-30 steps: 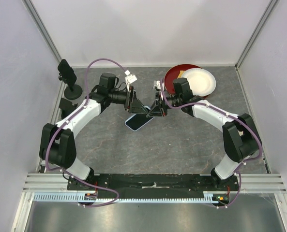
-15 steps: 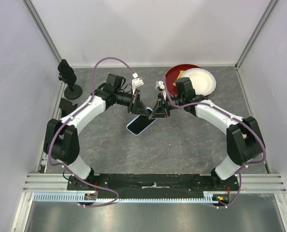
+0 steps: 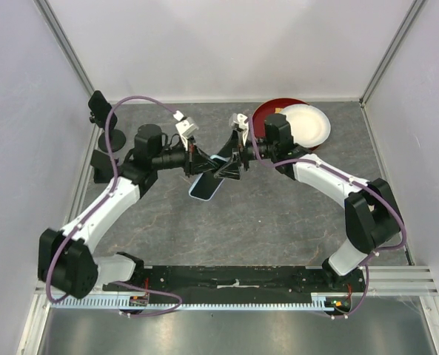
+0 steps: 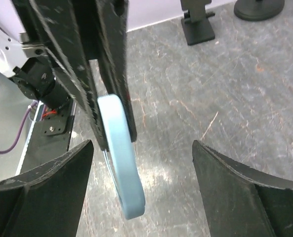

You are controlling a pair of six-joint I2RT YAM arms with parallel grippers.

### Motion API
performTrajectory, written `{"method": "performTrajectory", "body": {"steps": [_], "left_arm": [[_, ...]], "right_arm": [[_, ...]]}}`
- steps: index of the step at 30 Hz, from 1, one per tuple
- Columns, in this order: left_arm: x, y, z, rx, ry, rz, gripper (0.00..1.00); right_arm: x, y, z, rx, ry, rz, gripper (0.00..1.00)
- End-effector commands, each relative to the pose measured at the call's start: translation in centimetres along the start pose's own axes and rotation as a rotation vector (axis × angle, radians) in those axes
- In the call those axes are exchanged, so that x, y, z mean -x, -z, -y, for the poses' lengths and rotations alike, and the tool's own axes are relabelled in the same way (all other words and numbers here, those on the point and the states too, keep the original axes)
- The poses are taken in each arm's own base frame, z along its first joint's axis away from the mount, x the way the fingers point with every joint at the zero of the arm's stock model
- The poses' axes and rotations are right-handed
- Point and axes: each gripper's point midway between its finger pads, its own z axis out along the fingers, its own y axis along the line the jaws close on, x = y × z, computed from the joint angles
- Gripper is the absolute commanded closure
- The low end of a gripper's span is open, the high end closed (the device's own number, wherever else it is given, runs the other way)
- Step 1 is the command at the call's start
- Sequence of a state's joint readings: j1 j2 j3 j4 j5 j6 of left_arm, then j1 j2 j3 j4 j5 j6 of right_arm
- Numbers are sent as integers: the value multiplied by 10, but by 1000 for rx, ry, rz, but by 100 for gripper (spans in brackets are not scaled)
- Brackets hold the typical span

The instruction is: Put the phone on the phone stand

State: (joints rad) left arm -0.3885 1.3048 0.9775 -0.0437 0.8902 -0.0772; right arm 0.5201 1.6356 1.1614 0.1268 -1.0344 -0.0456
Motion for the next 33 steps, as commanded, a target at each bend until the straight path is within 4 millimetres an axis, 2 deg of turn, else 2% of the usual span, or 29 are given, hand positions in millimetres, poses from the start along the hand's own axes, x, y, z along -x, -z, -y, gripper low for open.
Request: {"method": "performTrajectory", "body": {"steps": [1, 3, 4, 6, 7, 8, 9, 10, 12, 13, 15, 17, 18, 19, 21, 23, 24, 26, 27, 29, 31, 32, 33], "left_arm": [[76, 27, 14, 120, -141, 293, 98], [91, 38, 13, 184, -137, 380, 98], [92, 45, 17, 200, -140, 417, 98], [106, 57, 23, 220, -134, 520, 98], [98, 57, 21, 225, -111, 534, 98], [110, 68, 33, 216, -147, 606, 98], [114, 75, 34, 228, -120, 657, 98], [105, 77, 32, 236, -101, 678, 98], [118, 96, 43, 243, -113, 801, 98], [114, 98, 42, 246, -106, 819, 98], [121, 109, 53, 229, -122, 873, 98], [119, 114, 58, 220, -131, 906, 98], [126, 125, 69, 201, -166, 962, 98], [121, 126, 67, 207, -160, 972, 98], [123, 136, 74, 205, -168, 1022, 98], [121, 139, 77, 199, -171, 1031, 98], [120, 139, 78, 197, -171, 1031, 98], [119, 142, 80, 198, -168, 1033, 98], [118, 142, 80, 204, -165, 1027, 98], [111, 139, 77, 230, -150, 977, 98], [112, 142, 82, 244, -161, 943, 81], [94, 131, 65, 306, -99, 840, 73], [101, 137, 69, 330, -95, 829, 65]], "right_arm": [[38, -16, -2, 4, 57, 138, 11], [39, -21, -2, 5, 40, 151, 9], [44, -25, -6, 17, 40, 162, 9], [43, -30, -10, 44, 29, 166, 9], [49, -33, -16, 67, 31, 185, 9], [50, -35, -21, 83, 31, 193, 9], [49, -36, -24, 96, 26, 199, 10], [57, -37, -31, 120, 28, 226, 11], [61, -39, -38, 145, 26, 243, 12], [65, -42, -45, 165, 38, 255, 16], [66, -46, -56, 204, 45, 250, 19], [67, -50, -69, 239, 56, 250, 27], [67, -51, -73, 253, 57, 250, 30], [69, -53, -81, 278, 73, 260, 37], [71, -55, -89, 305, 61, 265, 41], [73, -57, -96, 328, 71, 278, 50], [75, -57, -99, 337, 68, 284, 62], [77, -58, -101, 338, 67, 289, 79], [76, -58, -101, 336, 65, 288, 99], [76, -59, -100, 328, 62, 288, 100], [73, -60, -97, 320, 65, 277, 100], [70, -61, -96, 318, 65, 270, 100], [68, -61, -96, 314, 60, 258, 100]]}}
